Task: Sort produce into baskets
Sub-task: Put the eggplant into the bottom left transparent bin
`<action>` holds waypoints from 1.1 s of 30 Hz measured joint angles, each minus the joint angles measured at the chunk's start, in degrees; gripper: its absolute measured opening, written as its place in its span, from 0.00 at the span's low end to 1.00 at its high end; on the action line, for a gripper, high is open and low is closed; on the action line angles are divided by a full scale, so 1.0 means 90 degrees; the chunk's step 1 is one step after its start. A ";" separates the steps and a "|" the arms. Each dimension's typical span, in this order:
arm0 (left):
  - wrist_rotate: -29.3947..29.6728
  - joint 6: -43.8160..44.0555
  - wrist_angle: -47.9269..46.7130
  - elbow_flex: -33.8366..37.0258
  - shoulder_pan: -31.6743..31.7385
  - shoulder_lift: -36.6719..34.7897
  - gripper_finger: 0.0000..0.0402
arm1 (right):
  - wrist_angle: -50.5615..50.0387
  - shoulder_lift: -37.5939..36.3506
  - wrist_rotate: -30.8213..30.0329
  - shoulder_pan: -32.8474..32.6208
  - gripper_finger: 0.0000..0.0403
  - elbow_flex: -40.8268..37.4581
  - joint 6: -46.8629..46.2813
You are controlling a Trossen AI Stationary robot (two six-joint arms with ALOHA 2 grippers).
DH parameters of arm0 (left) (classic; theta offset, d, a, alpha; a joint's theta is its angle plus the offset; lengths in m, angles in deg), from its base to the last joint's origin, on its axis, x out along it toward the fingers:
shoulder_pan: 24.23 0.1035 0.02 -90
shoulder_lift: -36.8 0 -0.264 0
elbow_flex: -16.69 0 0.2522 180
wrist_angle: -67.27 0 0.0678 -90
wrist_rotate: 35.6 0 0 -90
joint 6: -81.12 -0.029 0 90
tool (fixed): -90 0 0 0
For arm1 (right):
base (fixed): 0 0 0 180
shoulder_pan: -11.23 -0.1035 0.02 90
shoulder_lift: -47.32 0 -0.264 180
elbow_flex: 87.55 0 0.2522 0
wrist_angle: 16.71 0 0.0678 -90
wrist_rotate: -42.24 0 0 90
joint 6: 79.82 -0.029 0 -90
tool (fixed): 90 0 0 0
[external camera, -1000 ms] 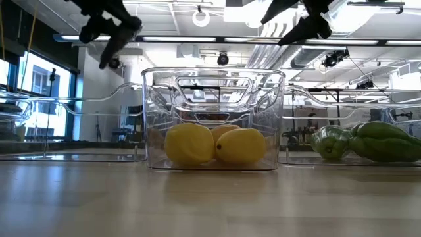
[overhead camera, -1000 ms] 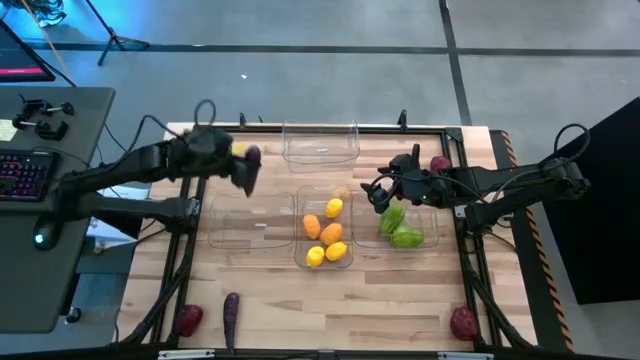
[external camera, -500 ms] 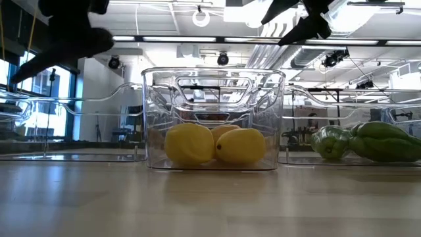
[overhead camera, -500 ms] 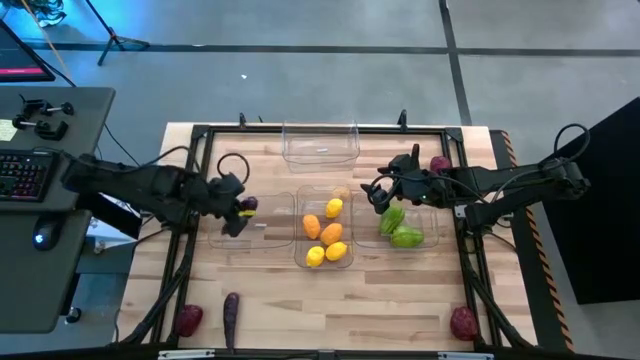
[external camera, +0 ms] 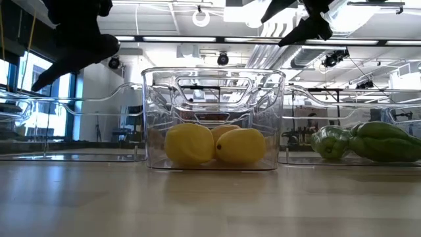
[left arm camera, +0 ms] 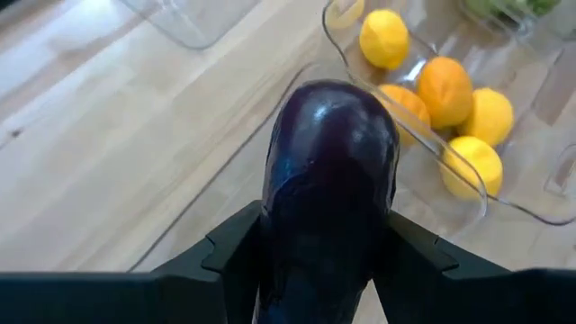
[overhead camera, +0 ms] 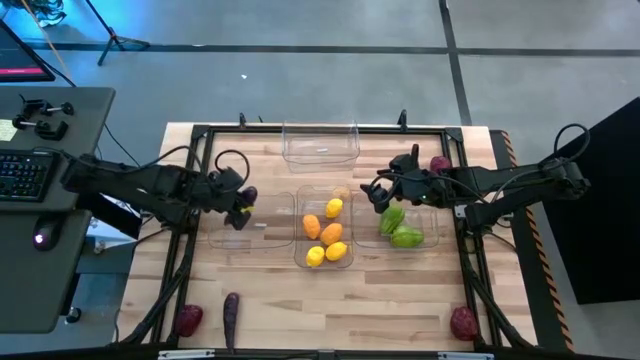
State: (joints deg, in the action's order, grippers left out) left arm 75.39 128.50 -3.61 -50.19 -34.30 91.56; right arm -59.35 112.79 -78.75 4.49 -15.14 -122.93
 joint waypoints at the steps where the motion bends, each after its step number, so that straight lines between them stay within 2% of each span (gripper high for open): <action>1: -0.0062 -0.0008 0.0019 0.0018 0.0001 0.0004 0.43 | 0.0000 0.0000 0.0044 0.0000 0.88 0.0000 -0.0011; 11: -0.0330 -0.0184 -0.0074 0.0107 0.0005 0.0355 0.62 | 0.0001 0.0002 0.0234 0.0000 0.88 0.0000 -0.0017; 16: -0.1113 -0.0554 0.0242 0.0105 0.0001 0.0472 0.63 | 0.0000 0.0002 0.0234 0.0000 0.88 0.0000 -0.0044; 19: -0.1418 -0.0381 0.0353 -0.0108 -0.0119 0.0581 0.63 | -0.0001 0.0002 0.0234 0.0000 0.88 0.0000 -0.0041; 23: -0.1487 0.0214 0.0121 -0.0738 -0.0497 0.1025 0.63 | -0.0063 0.0007 0.0232 0.0000 0.88 0.0000 0.0003; 27: -0.1577 0.1329 -0.0803 -0.1364 -0.1163 0.1869 0.63 | -0.0216 0.0012 0.0234 0.0000 0.88 0.0000 -0.0009; 33: -0.2526 0.3351 -0.1353 -0.1343 -0.2485 0.3235 0.63 | -0.0421 0.0015 0.0264 -0.0002 0.88 0.0000 -0.0054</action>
State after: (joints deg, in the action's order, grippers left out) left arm 52.66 158.65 -15.79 -62.28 -56.66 120.68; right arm -63.14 112.92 -76.38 4.46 -15.14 -123.42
